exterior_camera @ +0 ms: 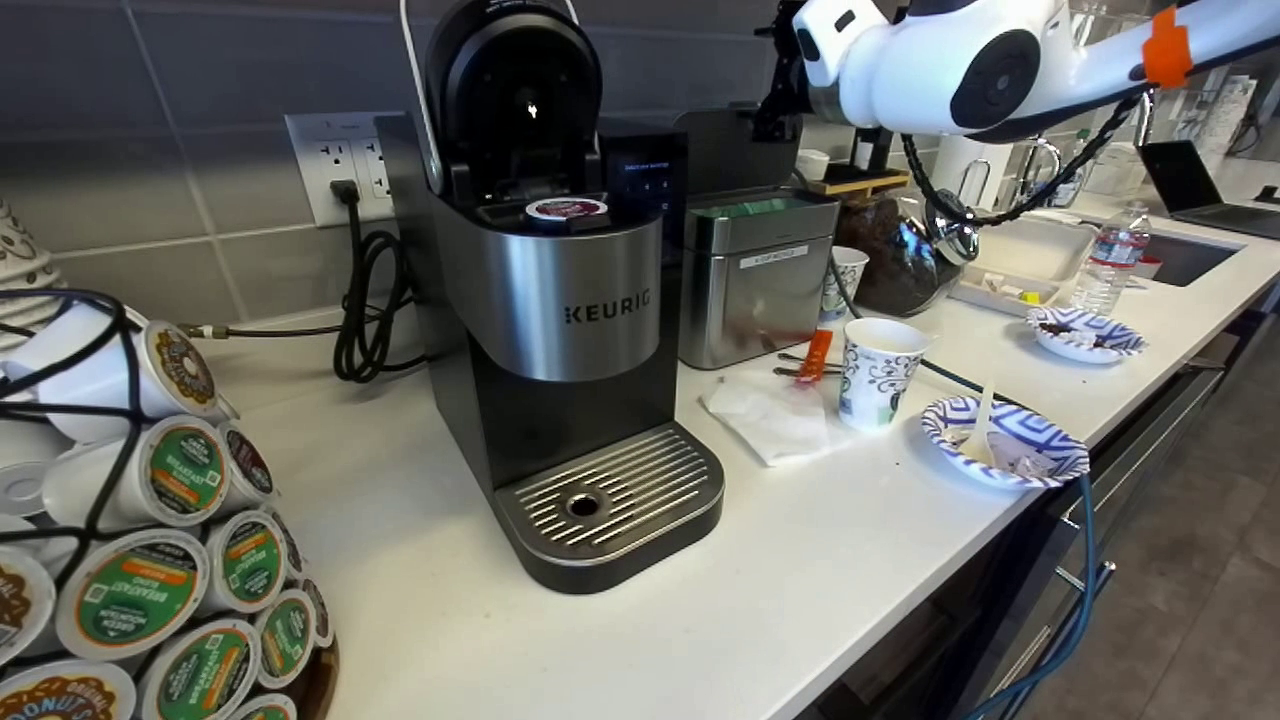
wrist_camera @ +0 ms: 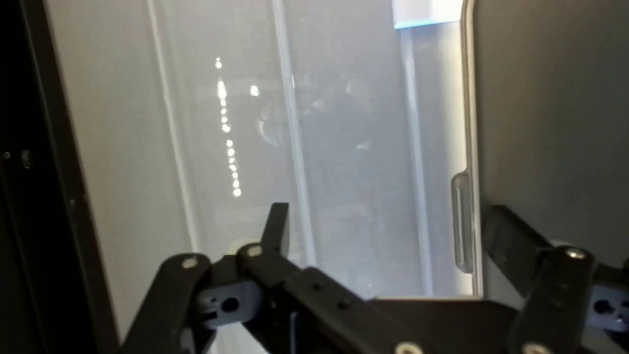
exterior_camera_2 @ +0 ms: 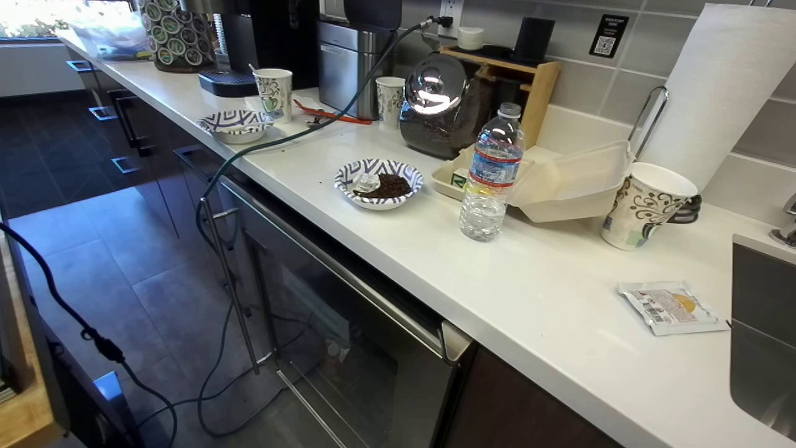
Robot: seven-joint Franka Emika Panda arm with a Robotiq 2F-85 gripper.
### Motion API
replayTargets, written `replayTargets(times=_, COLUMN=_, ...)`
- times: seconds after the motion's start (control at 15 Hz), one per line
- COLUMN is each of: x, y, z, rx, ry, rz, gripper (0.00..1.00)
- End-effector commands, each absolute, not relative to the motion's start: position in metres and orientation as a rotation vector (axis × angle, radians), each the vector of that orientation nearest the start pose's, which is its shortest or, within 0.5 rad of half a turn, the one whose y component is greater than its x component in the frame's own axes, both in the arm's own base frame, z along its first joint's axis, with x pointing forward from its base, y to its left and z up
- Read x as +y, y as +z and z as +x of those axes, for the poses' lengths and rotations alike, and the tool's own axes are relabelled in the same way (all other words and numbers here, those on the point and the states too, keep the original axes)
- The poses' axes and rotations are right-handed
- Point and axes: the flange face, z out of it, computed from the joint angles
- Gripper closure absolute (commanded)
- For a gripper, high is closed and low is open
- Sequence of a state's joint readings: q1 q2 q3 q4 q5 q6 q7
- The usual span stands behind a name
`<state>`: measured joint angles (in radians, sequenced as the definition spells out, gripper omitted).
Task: Open the silver bin.
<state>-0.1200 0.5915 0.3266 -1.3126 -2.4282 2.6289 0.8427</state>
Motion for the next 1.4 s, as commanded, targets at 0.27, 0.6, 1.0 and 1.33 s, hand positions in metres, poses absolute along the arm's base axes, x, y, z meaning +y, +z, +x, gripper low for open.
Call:
replayTargets(times=0.27, x=0.093, y=0.464, z=0.745, rx=0.864, ry=1.200, rz=1.423, gripper=0.00)
replayTargets(times=0.6, x=0.098, y=0.458, z=0.759, rx=0.830, ry=1.181, rz=1.451, gripper=0.00)
replayTargets(times=1.0, x=0.112, y=0.453, z=0.771, rx=0.835, ry=1.162, rz=1.486, gripper=0.00)
replayTargets(times=1.33, x=0.100, y=0.469, z=0.742, rx=0.762, ry=1.229, rz=1.564, gripper=0.00)
